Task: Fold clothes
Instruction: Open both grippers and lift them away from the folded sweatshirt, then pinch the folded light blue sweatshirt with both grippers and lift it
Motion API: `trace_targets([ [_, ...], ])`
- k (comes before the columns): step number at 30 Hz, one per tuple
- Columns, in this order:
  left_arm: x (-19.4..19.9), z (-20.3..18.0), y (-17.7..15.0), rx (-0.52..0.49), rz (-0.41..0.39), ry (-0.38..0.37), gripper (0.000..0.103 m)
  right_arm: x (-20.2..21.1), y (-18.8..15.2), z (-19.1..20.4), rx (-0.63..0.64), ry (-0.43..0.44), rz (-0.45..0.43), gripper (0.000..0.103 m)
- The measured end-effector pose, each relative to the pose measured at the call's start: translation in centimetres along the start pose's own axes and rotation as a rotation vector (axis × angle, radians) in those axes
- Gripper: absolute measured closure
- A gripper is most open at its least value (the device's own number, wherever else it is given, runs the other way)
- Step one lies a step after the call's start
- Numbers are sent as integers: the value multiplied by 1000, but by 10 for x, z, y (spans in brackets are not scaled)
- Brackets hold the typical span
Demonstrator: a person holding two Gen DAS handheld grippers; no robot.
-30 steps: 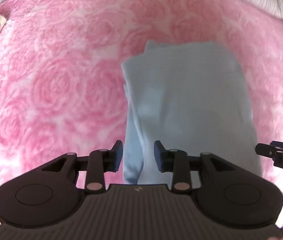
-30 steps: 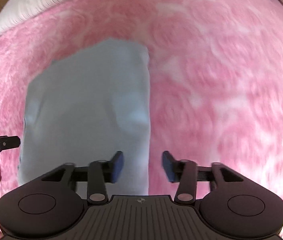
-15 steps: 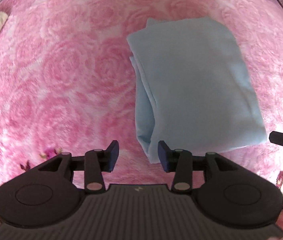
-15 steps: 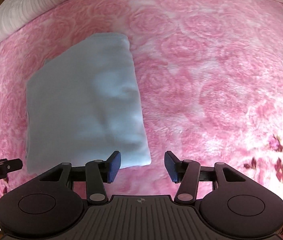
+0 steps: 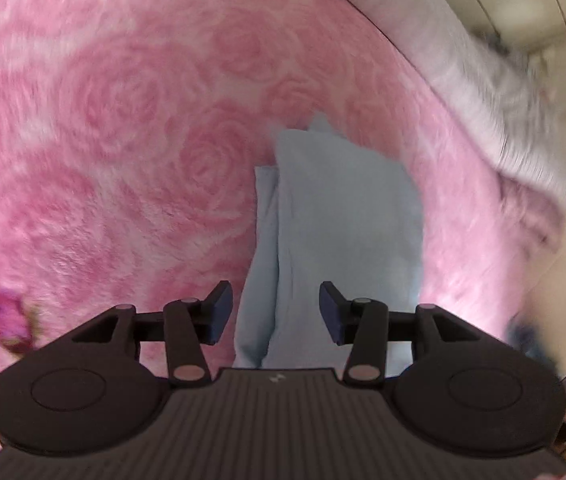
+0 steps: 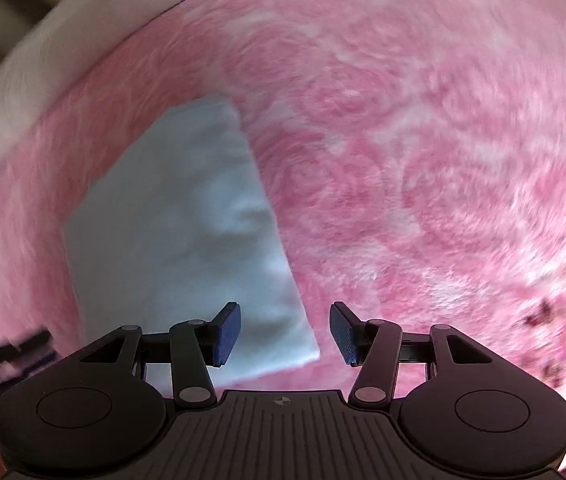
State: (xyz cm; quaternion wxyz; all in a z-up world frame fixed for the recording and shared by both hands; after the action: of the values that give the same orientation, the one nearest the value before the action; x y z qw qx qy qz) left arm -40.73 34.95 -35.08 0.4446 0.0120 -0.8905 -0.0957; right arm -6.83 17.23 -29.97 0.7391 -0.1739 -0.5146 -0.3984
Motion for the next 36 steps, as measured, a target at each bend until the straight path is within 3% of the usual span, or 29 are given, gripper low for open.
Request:
trace_targets([
  [1, -6, 5, 3, 17, 7, -23, 59, -2, 4, -5, -29, 25, 3, 45],
  [3, -19, 14, 9, 44, 24, -63, 58, -6, 13, -16, -86, 76, 8, 30],
  [4, -26, 18, 12, 59, 30, -81, 56, -9, 18, -22, -114, 101, 11, 28],
  [14, -82, 31, 22, 178, 75, -257, 54, -69, 48, -51, -212, 326, 106, 28],
  [17, -94, 21, 25, 136, 77, -262, 54, -81, 54, -48, -202, 377, 115, 28],
  [19, -101, 14, 25, 112, 75, -258, 60, -88, 57, -41, -170, 383, 131, 28],
  [20, -103, 12, 25, 110, 73, -257, 62, -92, 59, -38, -154, 386, 139, 29],
  [24, -106, 9, 24, 121, 56, -248, 85, -106, 66, -24, -89, 398, 171, 57],
  [25, -104, 5, 23, 117, 48, -242, 87, -110, 68, -21, -73, 401, 179, 61],
  [27, -97, -2, 20, 112, 31, -226, 89, -104, 67, -23, -77, 401, 178, 80],
  [31, -73, -16, 14, 117, 8, -192, 90, -79, 62, -18, -82, 423, 154, 85],
  [36, -12, -28, -4, 126, -8, -163, 90, -33, 51, 3, -85, 415, 199, 85],
])
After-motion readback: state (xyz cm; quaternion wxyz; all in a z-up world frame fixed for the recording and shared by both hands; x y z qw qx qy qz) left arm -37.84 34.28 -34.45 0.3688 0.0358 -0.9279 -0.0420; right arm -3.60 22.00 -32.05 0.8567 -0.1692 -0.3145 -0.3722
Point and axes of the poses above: each gripper's, at about its wrist camera, not at the fingertips, and x roughly against the way its jaws point, z to its left, y to its top, the point moved 2 cm from there along -x, roughly the way its jaws point, and after that the axes turned 3 degrees about -x, right-handed, at the moved point
